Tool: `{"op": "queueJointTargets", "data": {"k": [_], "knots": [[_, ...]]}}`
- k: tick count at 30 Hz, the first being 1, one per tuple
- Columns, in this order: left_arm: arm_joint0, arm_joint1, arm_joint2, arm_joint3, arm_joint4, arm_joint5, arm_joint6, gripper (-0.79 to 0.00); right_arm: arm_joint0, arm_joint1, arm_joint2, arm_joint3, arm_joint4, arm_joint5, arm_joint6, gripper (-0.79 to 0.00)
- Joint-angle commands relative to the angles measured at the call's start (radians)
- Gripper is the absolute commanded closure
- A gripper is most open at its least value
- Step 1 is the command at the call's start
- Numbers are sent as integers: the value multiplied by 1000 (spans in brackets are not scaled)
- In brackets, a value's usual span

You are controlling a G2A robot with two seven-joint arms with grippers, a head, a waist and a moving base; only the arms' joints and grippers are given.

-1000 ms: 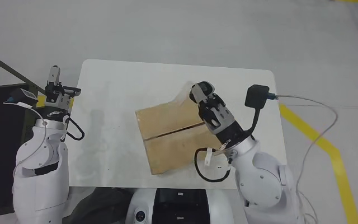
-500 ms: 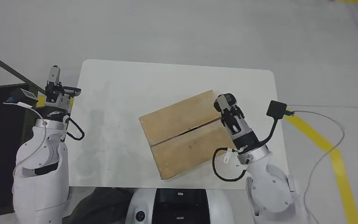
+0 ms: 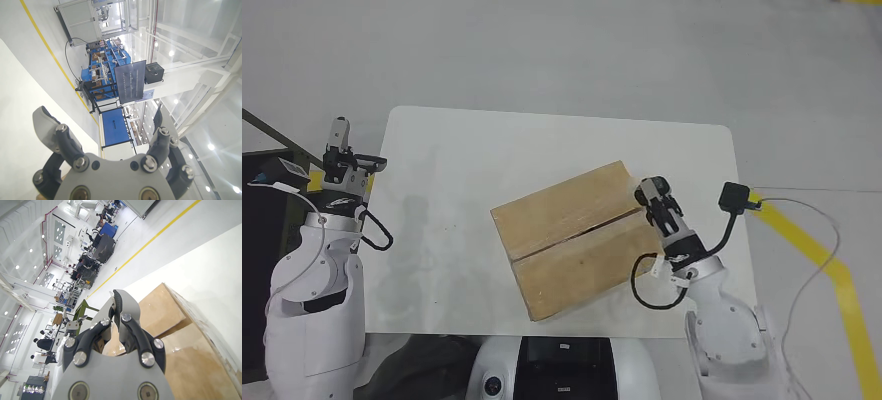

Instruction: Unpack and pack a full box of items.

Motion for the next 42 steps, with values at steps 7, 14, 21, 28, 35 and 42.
{"op": "queueJointTargets", "data": {"k": [7, 14, 21, 28, 35, 42], "knots": [[0, 0, 0, 0, 0, 0, 0, -785, -18, 9, 26, 43, -12, 14, 19, 0], [0, 0, 0, 0, 0, 0, 0, -785, -25, 18, 52, 64, 2, 7, 39, 0], [0, 0, 0, 0, 0, 0, 0, -785, -50, 26, 60, 38, -44, 33, 51, 0], [0, 0, 0, 0, 0, 0, 0, -785, -64, 32, 59, 24, -91, 95, 61, 0], [0, 0, 0, 0, 0, 0, 0, -785, -17, 37, 42, 34, -164, 202, 111, 0], [0, 0, 0, 0, 0, 0, 0, -785, 32, 40, 6, 36, -280, 313, 154, 0]]}}
